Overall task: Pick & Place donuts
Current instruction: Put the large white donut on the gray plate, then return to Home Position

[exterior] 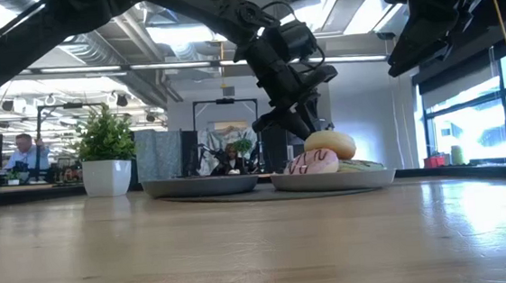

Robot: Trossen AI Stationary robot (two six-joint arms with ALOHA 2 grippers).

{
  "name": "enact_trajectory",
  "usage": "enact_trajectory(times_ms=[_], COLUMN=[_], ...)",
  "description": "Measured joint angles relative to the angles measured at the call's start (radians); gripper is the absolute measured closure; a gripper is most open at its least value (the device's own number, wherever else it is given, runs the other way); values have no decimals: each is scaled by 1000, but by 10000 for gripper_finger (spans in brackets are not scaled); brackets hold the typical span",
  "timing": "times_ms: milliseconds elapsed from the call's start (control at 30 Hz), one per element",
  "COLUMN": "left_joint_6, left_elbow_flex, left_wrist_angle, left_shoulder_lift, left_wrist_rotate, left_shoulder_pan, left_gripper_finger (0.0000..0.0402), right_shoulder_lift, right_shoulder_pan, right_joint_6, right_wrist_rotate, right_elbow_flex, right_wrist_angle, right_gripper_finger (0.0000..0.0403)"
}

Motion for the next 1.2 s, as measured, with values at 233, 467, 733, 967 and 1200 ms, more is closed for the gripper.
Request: enact_trajectory(times_ms=[233,467,733,967,1200], left_joint_6=[0,0,117,363,345], left_elbow_flex=[0,0,-1,-72,-507], left_wrist_angle=[0,-18,-93,-168,34], left_shoulder_lift=[0,-15,-107,-319,-643], left_wrist_rotate=[3,0,-39,-245,-198], left_shoulder_pan=[5,15,8,-194,-328], left_gripper_finger=[308,307,311,307,306], right_shoulder_lift=[0,0,0,-18,-92], right_shoulder_pan=[0,0,1,143,366], right_joint_6=[-1,0,-2,15,3], right_wrist_rotate=[0,-1,-24,78,251], right_elbow_flex=[0,0,0,0,0], right_wrist_angle=[-4,-4,-1,41,59], right_gripper_finger=[257,257,257,257,257])
